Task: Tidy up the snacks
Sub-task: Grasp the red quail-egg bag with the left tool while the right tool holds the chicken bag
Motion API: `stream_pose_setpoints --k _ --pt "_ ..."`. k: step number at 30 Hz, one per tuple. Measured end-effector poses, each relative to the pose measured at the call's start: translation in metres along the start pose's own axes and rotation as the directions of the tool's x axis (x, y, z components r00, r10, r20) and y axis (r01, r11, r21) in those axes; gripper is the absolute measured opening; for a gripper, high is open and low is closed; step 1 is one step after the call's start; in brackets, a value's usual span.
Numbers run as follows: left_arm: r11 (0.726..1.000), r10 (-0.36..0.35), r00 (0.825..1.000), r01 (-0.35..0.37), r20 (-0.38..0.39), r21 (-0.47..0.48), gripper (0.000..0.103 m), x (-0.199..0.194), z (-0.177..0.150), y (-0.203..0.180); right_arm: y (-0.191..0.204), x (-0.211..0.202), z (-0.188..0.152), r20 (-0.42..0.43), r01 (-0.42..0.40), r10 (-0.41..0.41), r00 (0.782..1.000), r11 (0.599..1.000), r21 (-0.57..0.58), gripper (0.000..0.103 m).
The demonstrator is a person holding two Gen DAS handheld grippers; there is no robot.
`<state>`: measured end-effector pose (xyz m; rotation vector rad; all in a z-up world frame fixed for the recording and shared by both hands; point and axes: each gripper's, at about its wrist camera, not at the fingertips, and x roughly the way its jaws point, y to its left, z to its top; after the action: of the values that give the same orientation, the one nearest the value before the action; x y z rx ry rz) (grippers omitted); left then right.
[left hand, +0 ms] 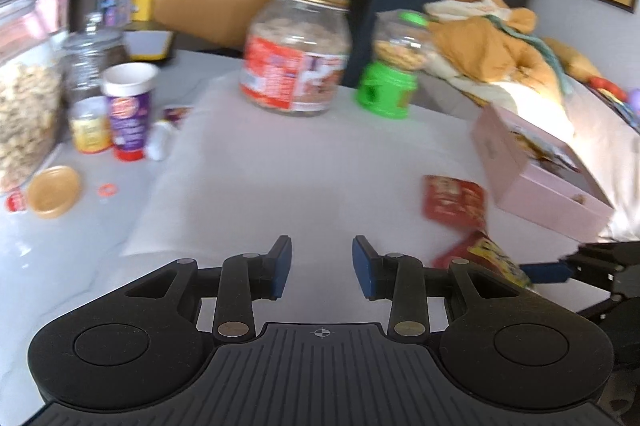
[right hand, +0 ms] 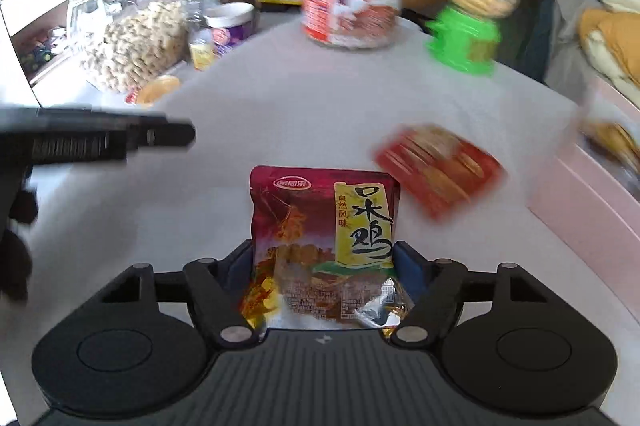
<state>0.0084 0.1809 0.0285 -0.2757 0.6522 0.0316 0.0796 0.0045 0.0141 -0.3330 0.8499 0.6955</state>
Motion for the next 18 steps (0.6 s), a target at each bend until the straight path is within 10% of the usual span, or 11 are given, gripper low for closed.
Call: stream_pose_setpoints --k 10,18 --pt "0.976 -0.196 0.98 0.198 -0.029 0.095 0.039 0.064 0.027 -0.074 -0.09 -0.045 -0.065 0.035 0.287 -0.297 0.954 0.942 0.173 0.079" --pt "0.962 -0.102 0.992 0.116 -0.068 0.247 0.039 0.102 0.038 -0.139 -0.122 -0.046 -0.087 0.081 0.209 -0.249 0.965 0.92 0.333 0.098"
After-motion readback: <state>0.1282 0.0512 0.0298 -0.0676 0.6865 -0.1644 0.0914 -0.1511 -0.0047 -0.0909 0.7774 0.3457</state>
